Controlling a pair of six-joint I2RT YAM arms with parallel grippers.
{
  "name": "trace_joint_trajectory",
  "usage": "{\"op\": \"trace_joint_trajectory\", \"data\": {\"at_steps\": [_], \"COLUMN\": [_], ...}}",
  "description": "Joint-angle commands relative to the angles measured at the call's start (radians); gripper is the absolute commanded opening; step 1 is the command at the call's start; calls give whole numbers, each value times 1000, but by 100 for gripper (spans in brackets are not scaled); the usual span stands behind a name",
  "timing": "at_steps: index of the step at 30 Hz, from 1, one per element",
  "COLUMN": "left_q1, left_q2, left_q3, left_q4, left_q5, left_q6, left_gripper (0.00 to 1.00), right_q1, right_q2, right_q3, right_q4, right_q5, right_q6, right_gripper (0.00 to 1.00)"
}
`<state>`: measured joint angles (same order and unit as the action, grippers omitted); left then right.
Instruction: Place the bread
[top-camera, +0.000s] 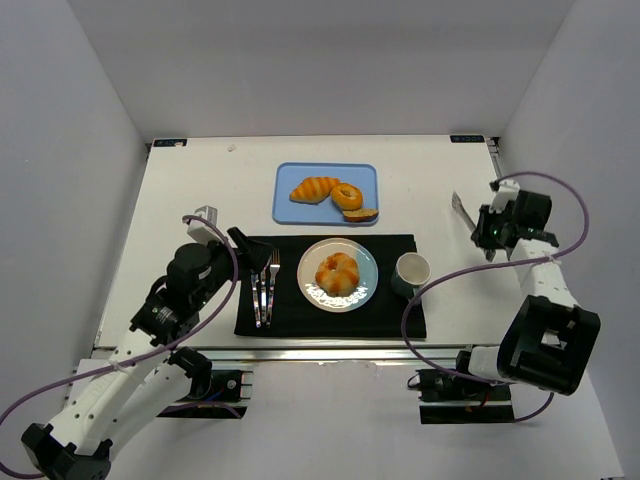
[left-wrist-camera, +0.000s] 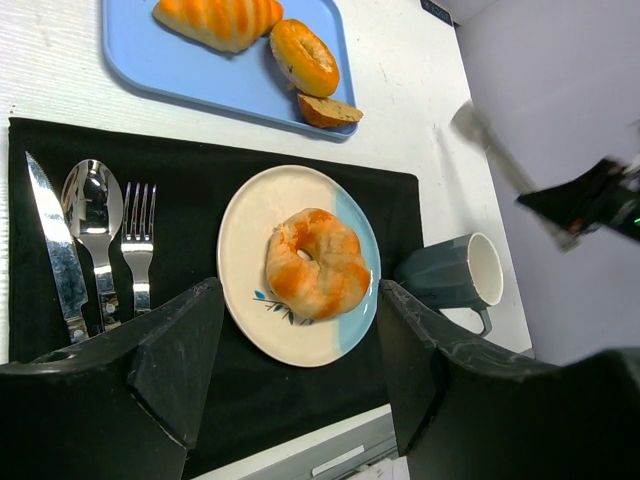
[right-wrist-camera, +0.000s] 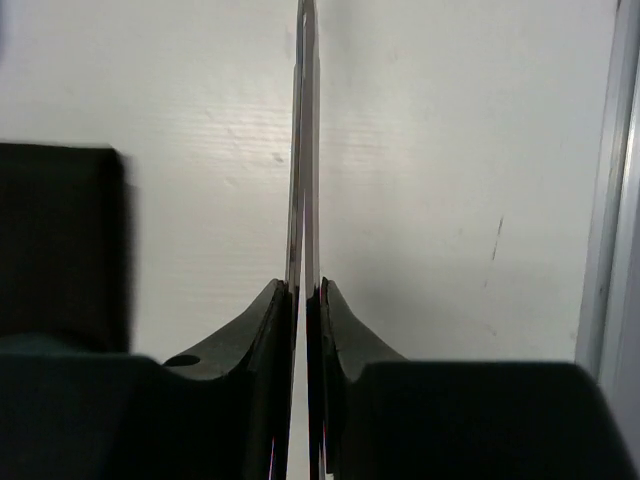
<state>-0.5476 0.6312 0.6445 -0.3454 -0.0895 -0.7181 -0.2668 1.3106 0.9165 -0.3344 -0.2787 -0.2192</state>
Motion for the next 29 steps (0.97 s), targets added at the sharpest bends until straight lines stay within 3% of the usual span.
{"op": "trace_joint_trajectory", "data": {"at_steps": [1, 3, 5, 6, 8, 9, 13, 14, 16, 17, 26, 29], "left_q1": [0, 0, 0, 0, 0, 0, 0, 0, 0, 0, 0, 0], "left_q2": [4, 13, 19, 22, 25, 25, 27, 30, 35, 36, 32, 35], "left_q3": [-12, -9, -6, -2, -2, -5, -9, -9, -2, 1, 4, 7], "left_q4": [36, 37, 34, 31, 29, 32, 46, 46, 42, 40, 37, 37], "left_q5": [14, 14, 16, 16, 16, 16, 19, 19, 17, 16, 14, 16], "left_q6": [11, 14, 19, 20, 20, 20, 16, 16, 20, 22, 20, 22], "left_gripper": [72, 73, 73, 73, 73, 73, 73, 73, 73, 73, 73, 74], "right_q1": [0, 0, 0, 0, 0, 0, 0, 0, 0, 0, -2, 0], "right_q2": [-2, 19, 51, 61, 87, 94, 128, 130, 130, 124, 27, -17], "right_q3": [-138, -185, -215, -222, -246, -255, -258, -248, -228, -202, -4, 44], "right_q4": [201, 254, 262, 262, 270, 274, 276, 273, 238, 223, 57, 54], "right_q5": [165, 164, 148, 144, 130, 122, 87, 84, 81, 85, 128, 37], "right_q6": [-5, -5, 0, -2, -19, -28, -65, -68, -77, -78, -124, -158], "right_gripper": [0, 0, 14, 29, 41, 52, 67, 76, 78, 89, 90, 90]}}
